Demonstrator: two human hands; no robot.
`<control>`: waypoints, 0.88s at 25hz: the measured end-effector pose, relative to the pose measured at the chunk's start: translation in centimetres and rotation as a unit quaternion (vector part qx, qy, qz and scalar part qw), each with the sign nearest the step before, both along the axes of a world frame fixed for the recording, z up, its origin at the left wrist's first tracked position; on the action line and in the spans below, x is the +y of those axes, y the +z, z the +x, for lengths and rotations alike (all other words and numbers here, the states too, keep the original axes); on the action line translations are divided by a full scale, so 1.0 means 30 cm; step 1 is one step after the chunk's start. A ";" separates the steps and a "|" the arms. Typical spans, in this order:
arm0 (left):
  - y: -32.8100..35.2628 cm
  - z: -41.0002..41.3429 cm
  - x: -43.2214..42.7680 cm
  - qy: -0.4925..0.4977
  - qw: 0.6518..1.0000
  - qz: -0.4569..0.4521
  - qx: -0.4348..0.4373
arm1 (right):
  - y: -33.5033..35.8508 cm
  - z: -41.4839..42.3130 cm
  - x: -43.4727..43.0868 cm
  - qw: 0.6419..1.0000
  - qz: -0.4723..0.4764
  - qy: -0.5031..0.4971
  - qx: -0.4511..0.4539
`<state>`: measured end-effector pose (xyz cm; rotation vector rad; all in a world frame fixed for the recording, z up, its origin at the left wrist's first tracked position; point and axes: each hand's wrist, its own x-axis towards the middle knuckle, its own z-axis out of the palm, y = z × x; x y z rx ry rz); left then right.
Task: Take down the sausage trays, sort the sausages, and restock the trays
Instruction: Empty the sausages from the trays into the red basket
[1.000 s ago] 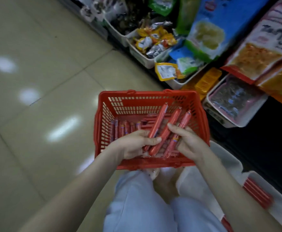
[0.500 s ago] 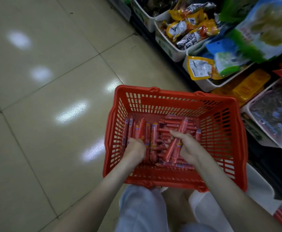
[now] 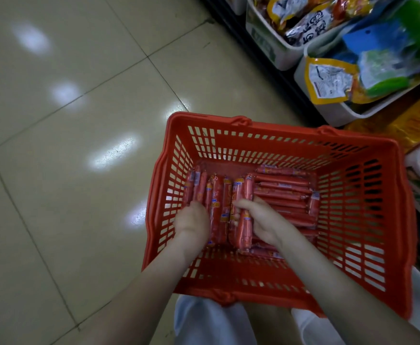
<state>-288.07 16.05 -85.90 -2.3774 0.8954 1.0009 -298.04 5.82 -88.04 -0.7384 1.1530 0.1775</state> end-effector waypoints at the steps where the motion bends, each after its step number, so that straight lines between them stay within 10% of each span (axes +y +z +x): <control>1: -0.003 -0.014 -0.011 -0.031 0.999 -0.027 -0.009 | -0.002 -0.010 -0.005 1.000 -0.014 0.008 -0.001; 7: -0.057 -0.097 -0.111 -0.058 0.974 -0.214 0.041 | 0.041 -0.145 -0.171 0.974 -0.215 0.011 0.067; 13: -0.185 -0.170 -0.233 -0.098 0.938 -0.284 0.171 | 0.073 -0.273 -0.266 0.812 -0.478 0.269 0.198; 22: -0.108 -0.135 -0.149 -0.033 0.944 -0.313 0.101 | -0.027 -0.227 -0.228 0.664 -0.553 0.483 0.141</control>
